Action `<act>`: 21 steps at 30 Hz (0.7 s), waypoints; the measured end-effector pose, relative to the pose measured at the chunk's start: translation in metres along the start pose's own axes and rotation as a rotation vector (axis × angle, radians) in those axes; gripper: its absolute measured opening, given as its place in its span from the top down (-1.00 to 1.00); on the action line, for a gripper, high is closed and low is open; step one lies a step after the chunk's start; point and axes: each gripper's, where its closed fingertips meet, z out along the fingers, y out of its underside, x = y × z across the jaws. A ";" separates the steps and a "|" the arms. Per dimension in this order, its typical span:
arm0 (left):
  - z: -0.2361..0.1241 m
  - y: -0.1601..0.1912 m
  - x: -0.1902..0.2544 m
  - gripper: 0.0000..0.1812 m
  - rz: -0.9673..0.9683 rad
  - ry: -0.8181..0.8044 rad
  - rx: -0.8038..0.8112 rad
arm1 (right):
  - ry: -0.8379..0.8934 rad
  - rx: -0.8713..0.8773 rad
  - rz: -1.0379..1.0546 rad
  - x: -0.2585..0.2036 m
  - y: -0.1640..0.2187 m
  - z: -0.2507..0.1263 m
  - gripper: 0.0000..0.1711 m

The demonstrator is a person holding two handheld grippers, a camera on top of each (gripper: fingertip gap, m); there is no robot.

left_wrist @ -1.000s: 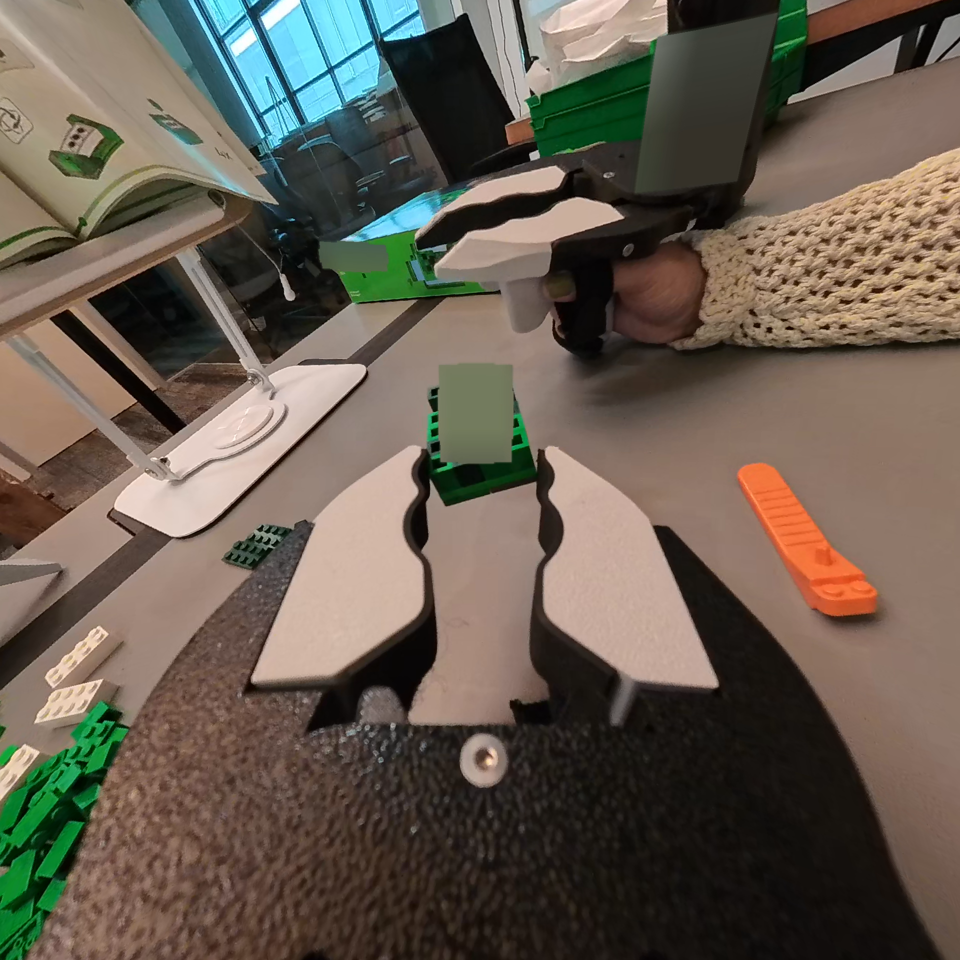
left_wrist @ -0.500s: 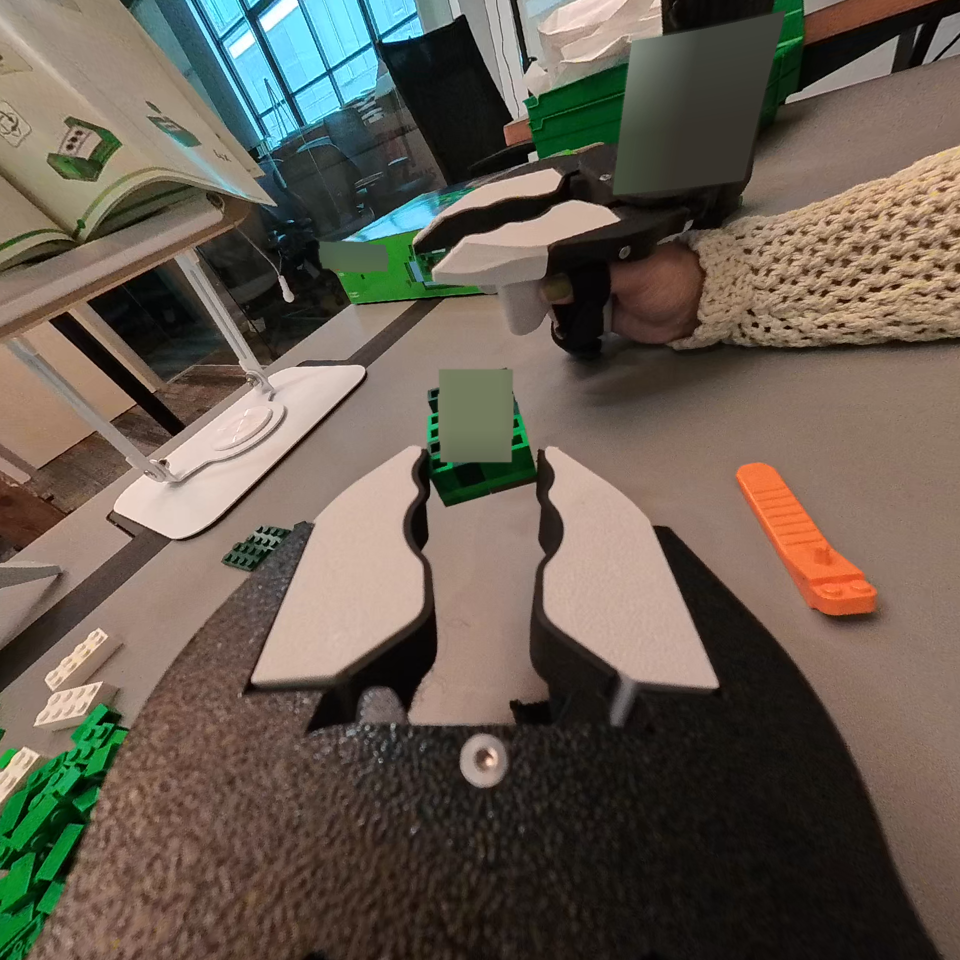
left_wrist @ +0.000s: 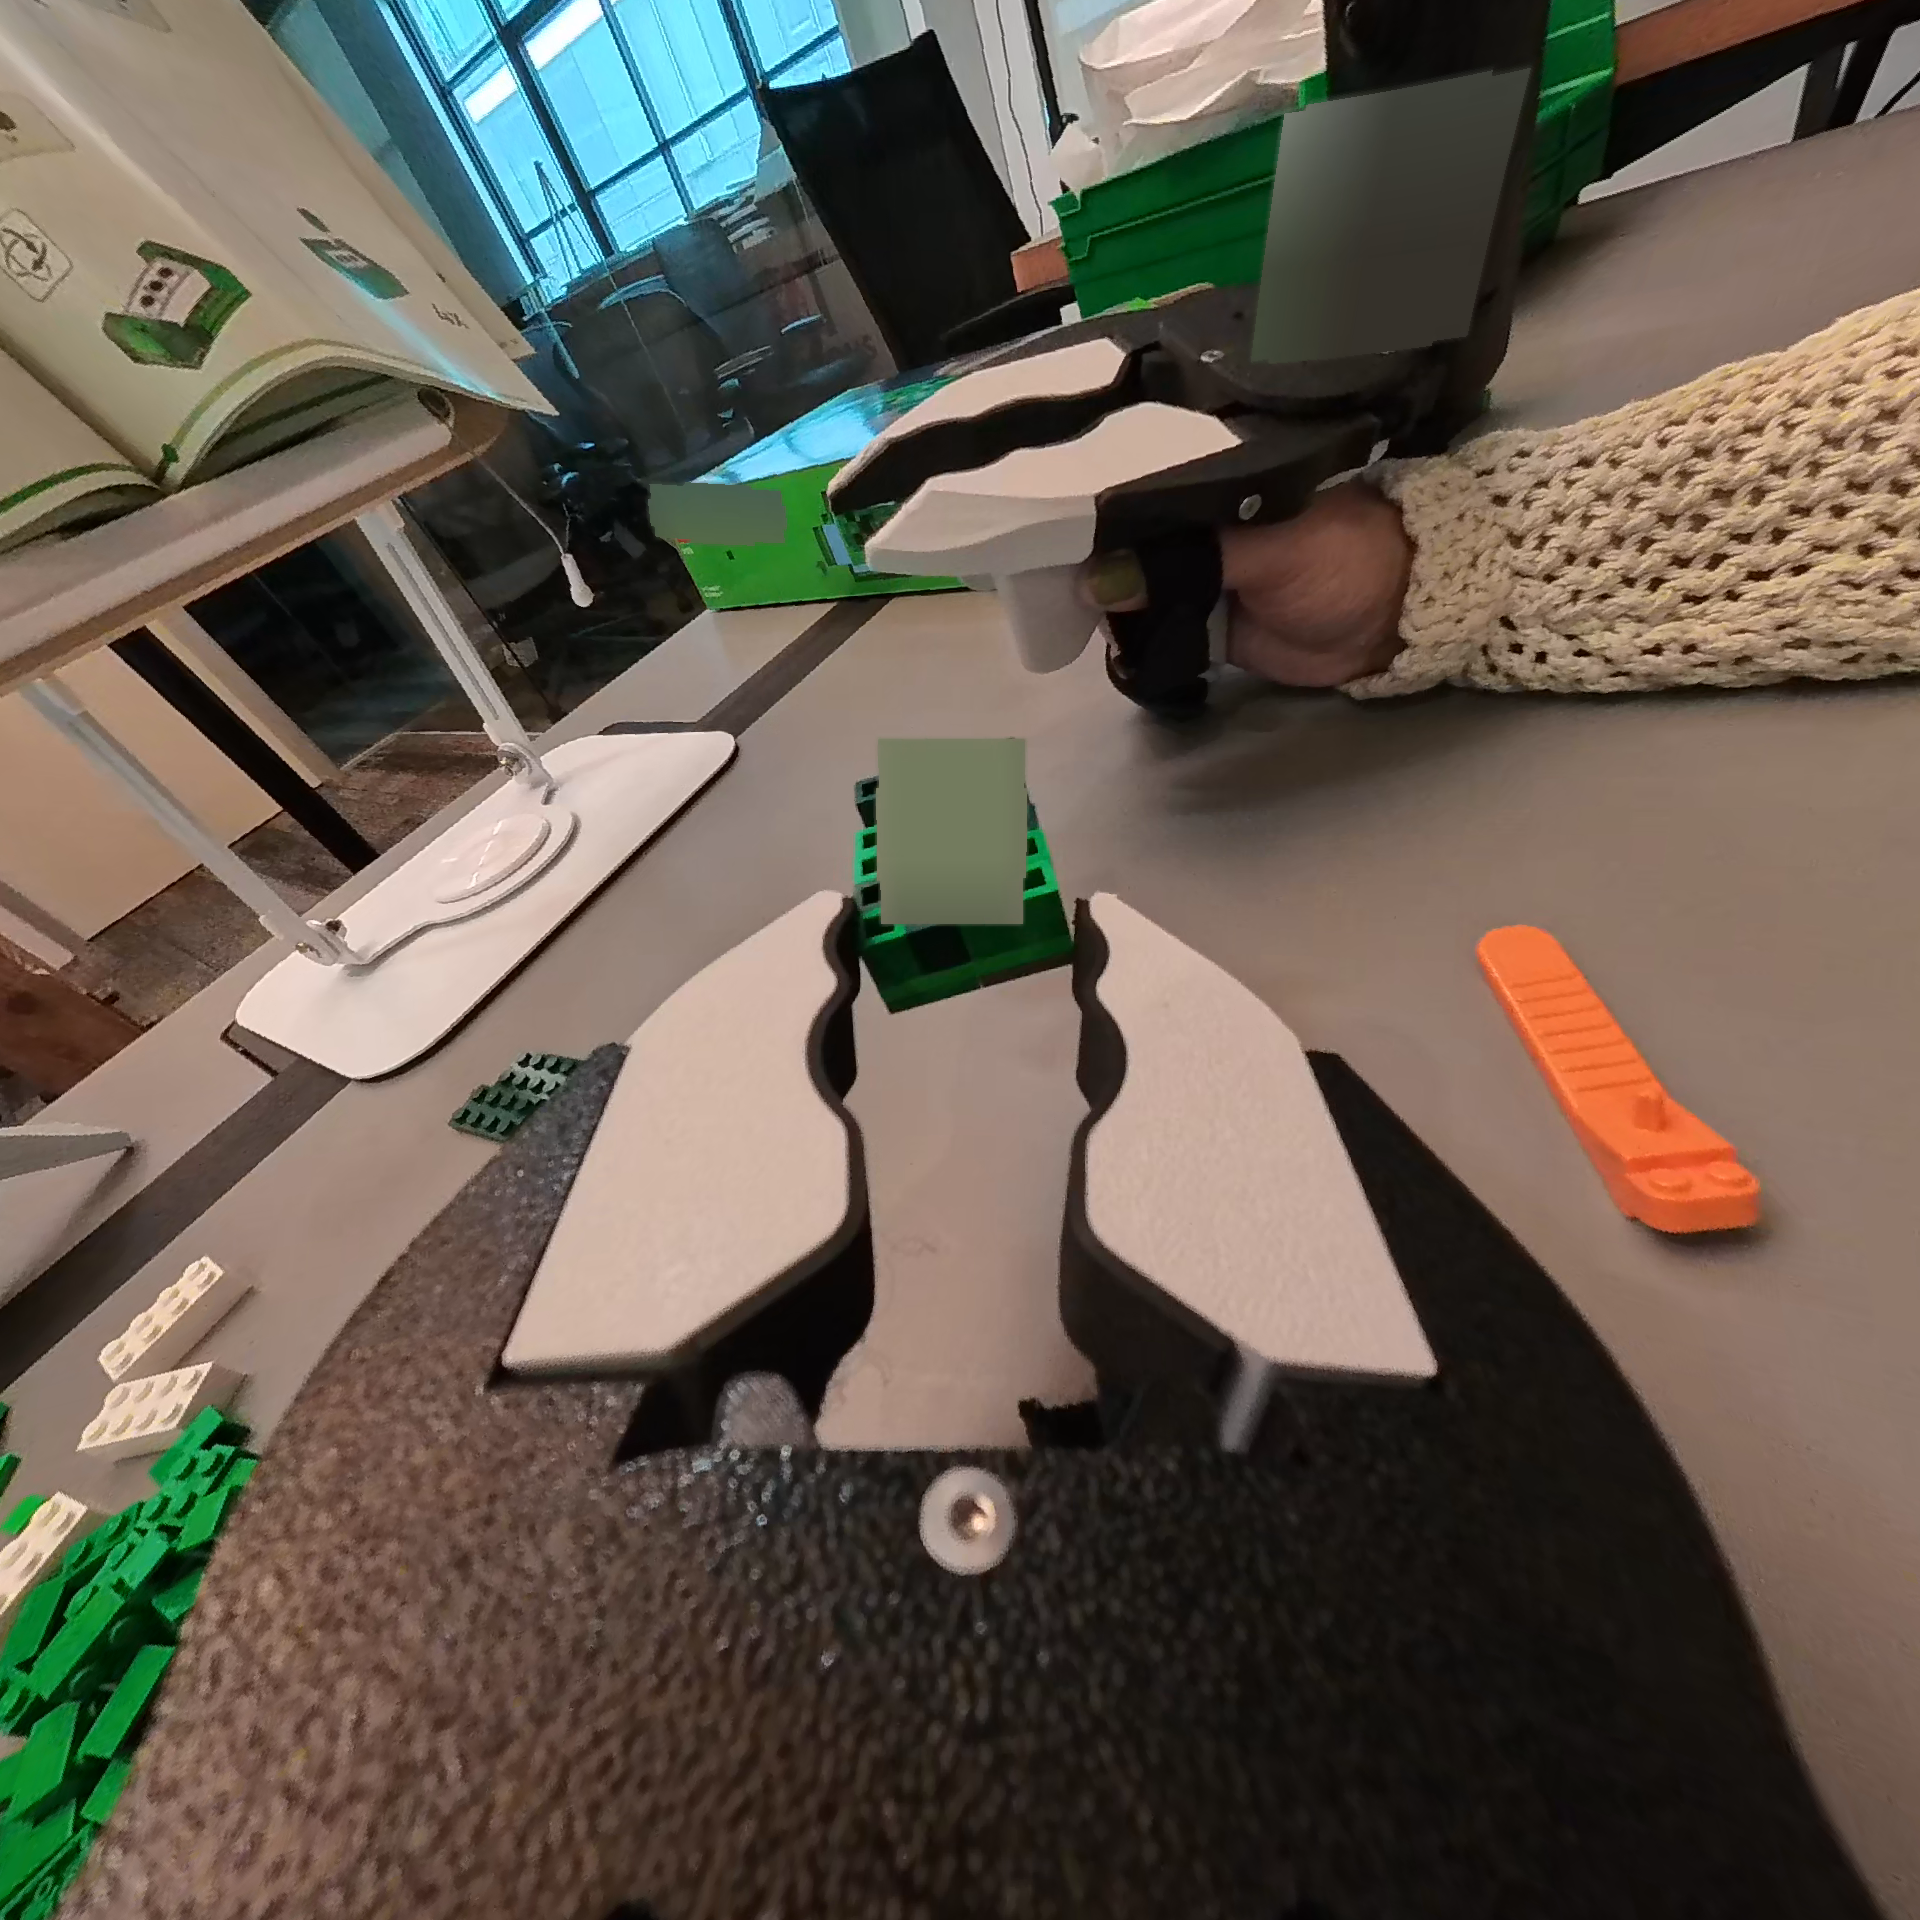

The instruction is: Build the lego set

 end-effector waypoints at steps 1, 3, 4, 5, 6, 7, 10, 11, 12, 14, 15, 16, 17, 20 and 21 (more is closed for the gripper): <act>0.000 0.000 0.000 0.57 0.001 0.000 0.000 | 0.000 -0.001 0.000 0.000 0.000 0.000 0.68; 0.000 0.000 0.000 0.57 0.001 0.001 0.000 | 0.000 0.000 -0.001 0.000 0.000 0.000 0.68; 0.000 0.000 0.000 0.57 0.001 0.001 0.000 | 0.000 -0.001 0.000 0.000 0.000 0.000 0.68; 0.000 0.000 0.000 0.57 0.001 0.001 0.000 | 0.000 -0.001 0.000 0.000 0.000 0.000 0.68; 0.000 0.000 0.000 0.57 0.001 0.001 0.000 | -0.001 -0.001 0.000 0.000 0.000 0.000 0.68; 0.000 0.000 0.000 0.57 0.001 0.002 0.000 | 0.000 -0.001 -0.001 0.000 0.000 0.000 0.68; 0.000 0.000 0.000 0.57 0.002 0.002 -0.001 | -0.001 -0.002 -0.001 0.000 0.000 0.000 0.68; 0.000 0.000 0.001 0.57 0.002 0.002 -0.001 | -0.001 -0.002 -0.001 0.000 0.000 0.000 0.68; 0.000 0.000 0.001 0.57 0.002 0.002 -0.001 | -0.001 -0.002 -0.002 0.000 0.000 0.000 0.68; 0.000 0.000 0.001 0.57 0.003 0.003 -0.002 | -0.002 -0.002 -0.002 0.000 0.000 -0.001 0.68; 0.000 0.000 0.001 0.57 0.003 0.003 -0.001 | -0.002 -0.003 -0.002 0.000 0.000 -0.001 0.68; 0.000 0.000 0.001 0.57 0.004 0.004 0.000 | -0.004 -0.003 -0.002 0.000 0.000 -0.001 0.68; -0.001 -0.001 0.002 0.57 0.002 0.005 0.006 | -0.007 -0.005 -0.002 0.000 0.000 -0.001 0.68; -0.003 -0.003 0.007 0.57 -0.010 0.033 0.016 | -0.030 -0.018 0.002 -0.003 0.001 -0.001 0.68; -0.003 -0.003 0.011 0.57 -0.009 0.047 0.012 | -0.039 -0.030 0.001 -0.004 0.003 -0.001 0.68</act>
